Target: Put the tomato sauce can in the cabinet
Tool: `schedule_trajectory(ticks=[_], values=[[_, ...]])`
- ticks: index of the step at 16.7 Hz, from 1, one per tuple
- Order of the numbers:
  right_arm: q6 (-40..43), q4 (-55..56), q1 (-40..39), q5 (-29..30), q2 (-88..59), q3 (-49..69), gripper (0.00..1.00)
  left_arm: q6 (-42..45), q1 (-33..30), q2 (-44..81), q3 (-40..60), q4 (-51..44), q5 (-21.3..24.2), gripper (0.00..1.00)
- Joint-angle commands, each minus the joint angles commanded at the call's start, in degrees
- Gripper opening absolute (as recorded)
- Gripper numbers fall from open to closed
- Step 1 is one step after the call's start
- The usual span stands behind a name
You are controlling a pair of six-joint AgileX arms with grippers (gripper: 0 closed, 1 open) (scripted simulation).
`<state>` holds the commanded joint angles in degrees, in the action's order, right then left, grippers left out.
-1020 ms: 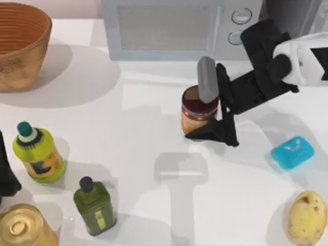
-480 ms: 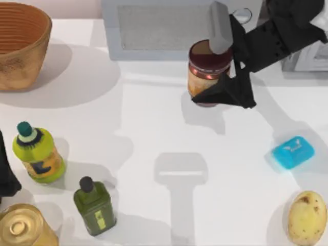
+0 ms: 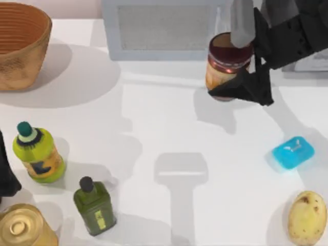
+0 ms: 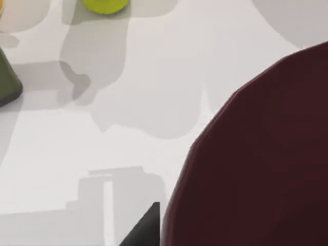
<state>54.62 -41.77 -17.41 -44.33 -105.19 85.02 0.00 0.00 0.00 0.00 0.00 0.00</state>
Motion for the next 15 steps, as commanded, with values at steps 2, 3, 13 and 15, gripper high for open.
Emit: schedule_trajectory(ticks=[2, 3, 13, 15], values=[[-2.5, 3.0, 2.7, 1.0, 6.6, -5.8, 0.0, 0.0, 0.0, 0.0, 0.0, 0.0, 0.0, 1.0], [-4.0, 4.8, 4.1, 1.7, 10.9, -9.4, 0.0, 0.0, 0.0, 0.0, 0.0, 0.0, 0.0, 1.0], [-29.9, 26.6, 12.6, 21.3, 73.1, -55.4, 0.0, 0.0, 0.0, 0.0, 0.0, 0.0, 0.0, 1.0], [-36.2, 30.7, 13.5, 27.0, 84.1, -64.2, 0.0, 0.0, 0.0, 0.0, 0.0, 0.0, 0.0, 1.0]])
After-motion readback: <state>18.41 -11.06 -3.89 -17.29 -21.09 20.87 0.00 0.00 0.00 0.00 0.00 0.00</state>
